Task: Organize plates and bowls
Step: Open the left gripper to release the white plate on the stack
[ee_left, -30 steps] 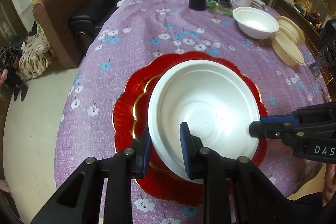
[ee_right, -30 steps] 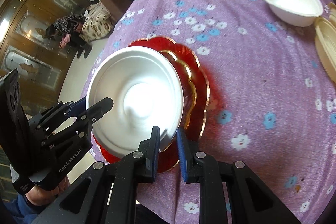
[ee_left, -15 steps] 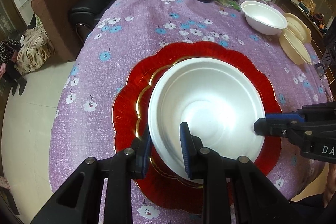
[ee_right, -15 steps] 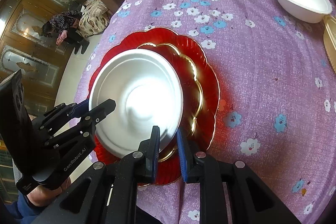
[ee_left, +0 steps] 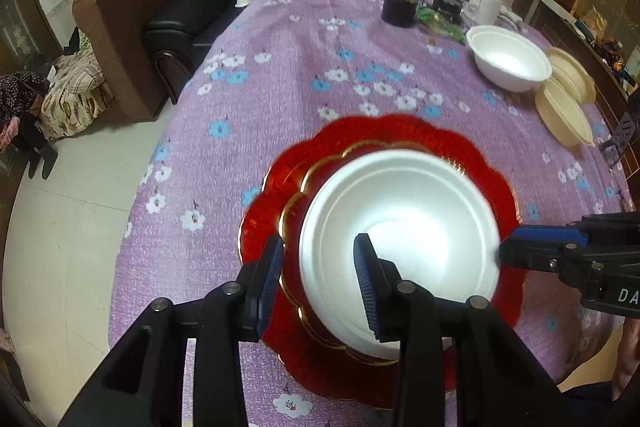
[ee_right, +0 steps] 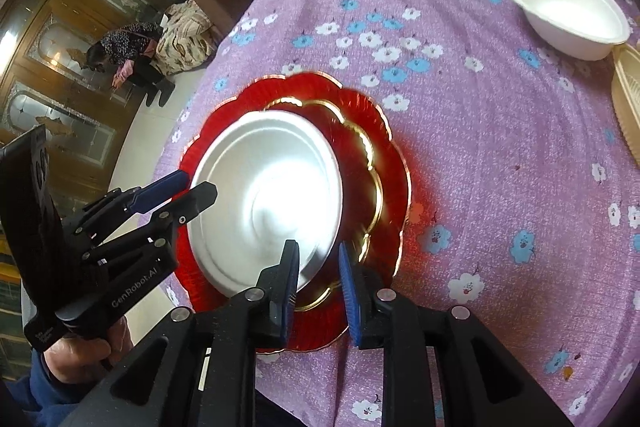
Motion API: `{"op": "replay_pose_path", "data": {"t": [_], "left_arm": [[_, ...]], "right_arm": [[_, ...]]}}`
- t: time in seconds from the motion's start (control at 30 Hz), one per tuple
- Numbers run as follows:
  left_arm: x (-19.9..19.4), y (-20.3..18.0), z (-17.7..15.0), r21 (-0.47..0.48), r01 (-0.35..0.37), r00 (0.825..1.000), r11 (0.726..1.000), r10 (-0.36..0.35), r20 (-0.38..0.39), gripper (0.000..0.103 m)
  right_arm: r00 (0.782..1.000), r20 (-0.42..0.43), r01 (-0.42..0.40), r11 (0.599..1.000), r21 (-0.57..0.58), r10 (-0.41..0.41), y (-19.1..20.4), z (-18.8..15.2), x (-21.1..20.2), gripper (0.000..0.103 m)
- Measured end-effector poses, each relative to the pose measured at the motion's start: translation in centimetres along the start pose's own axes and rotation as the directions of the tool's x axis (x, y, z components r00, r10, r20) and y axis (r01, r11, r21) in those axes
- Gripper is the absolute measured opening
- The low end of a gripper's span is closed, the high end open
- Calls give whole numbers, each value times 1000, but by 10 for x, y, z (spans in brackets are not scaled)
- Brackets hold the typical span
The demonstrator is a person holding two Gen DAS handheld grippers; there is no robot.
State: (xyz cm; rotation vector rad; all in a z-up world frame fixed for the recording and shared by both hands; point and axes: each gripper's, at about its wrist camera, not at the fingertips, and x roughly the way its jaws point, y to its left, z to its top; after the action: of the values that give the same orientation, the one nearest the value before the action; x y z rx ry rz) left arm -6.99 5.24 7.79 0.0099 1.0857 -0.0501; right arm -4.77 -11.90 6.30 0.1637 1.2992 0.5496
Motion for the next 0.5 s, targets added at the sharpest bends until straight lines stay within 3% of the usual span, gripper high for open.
{"op": "replay_pose_path", "data": {"t": [0.5], "left_arm": [[-14, -77, 26, 152, 72, 996, 986, -79, 36, 37]], "right_arm": [[997, 80, 1, 989, 145, -12, -54, -24, -44, 23]]}}
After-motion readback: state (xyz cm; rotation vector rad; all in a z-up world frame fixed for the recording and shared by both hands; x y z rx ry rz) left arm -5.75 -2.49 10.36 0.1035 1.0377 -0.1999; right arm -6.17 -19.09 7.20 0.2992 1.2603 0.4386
